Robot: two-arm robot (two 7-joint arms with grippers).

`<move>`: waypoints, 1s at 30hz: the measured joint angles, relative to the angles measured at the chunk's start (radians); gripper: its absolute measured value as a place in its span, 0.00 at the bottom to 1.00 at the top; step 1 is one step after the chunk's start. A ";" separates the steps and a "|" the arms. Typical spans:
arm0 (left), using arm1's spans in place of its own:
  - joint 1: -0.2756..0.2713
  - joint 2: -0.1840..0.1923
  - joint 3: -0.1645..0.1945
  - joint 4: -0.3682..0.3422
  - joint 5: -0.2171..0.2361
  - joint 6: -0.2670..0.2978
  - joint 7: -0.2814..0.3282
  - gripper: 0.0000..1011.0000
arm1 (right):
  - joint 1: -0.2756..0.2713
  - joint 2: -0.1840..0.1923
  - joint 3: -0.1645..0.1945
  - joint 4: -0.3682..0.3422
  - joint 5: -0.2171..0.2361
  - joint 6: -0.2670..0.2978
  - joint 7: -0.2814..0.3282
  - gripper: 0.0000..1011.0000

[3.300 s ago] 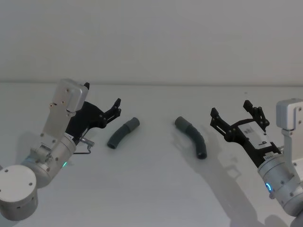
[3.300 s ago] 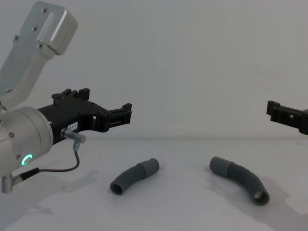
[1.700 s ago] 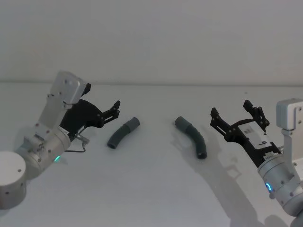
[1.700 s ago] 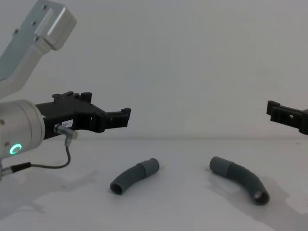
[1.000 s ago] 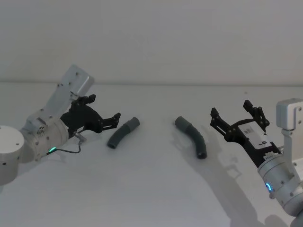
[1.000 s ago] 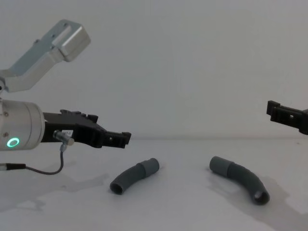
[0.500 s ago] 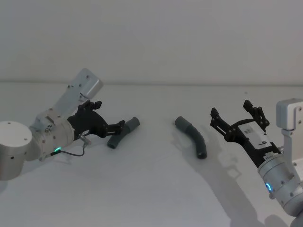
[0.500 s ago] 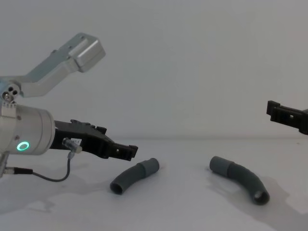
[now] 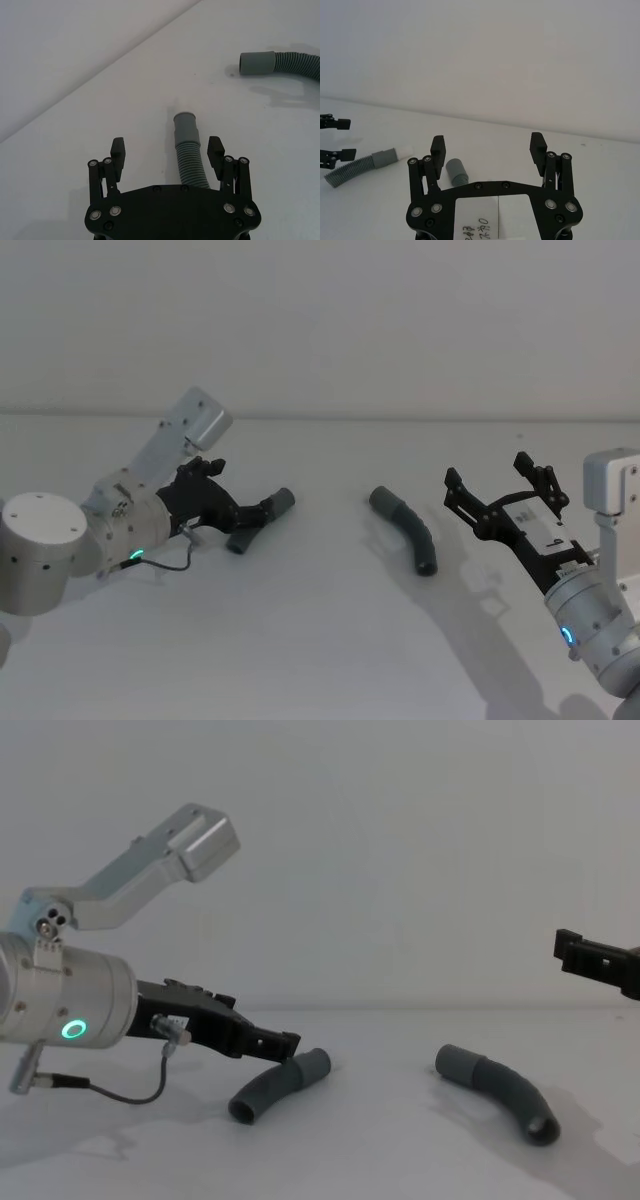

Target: Use both hands to pick up one end of the pipe from the table, align the ends, and insert them.

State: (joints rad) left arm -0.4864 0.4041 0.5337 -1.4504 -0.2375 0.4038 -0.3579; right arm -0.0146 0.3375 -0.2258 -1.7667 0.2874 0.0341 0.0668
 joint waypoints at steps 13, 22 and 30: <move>-0.026 -0.041 0.007 0.061 0.014 0.012 0.001 0.99 | 0.000 0.000 0.000 0.000 0.000 0.000 0.000 0.99; -0.045 -0.069 0.012 0.106 0.026 0.013 0.002 0.99 | 0.000 0.000 0.000 0.000 0.000 0.000 0.000 0.99; -0.056 -0.086 0.015 0.130 0.035 0.014 0.003 0.99 | 0.000 0.000 0.000 0.000 0.000 0.000 0.000 0.99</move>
State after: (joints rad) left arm -0.5423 0.3181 0.5482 -1.3208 -0.2022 0.4181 -0.3548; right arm -0.0146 0.3375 -0.2258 -1.7667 0.2873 0.0340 0.0668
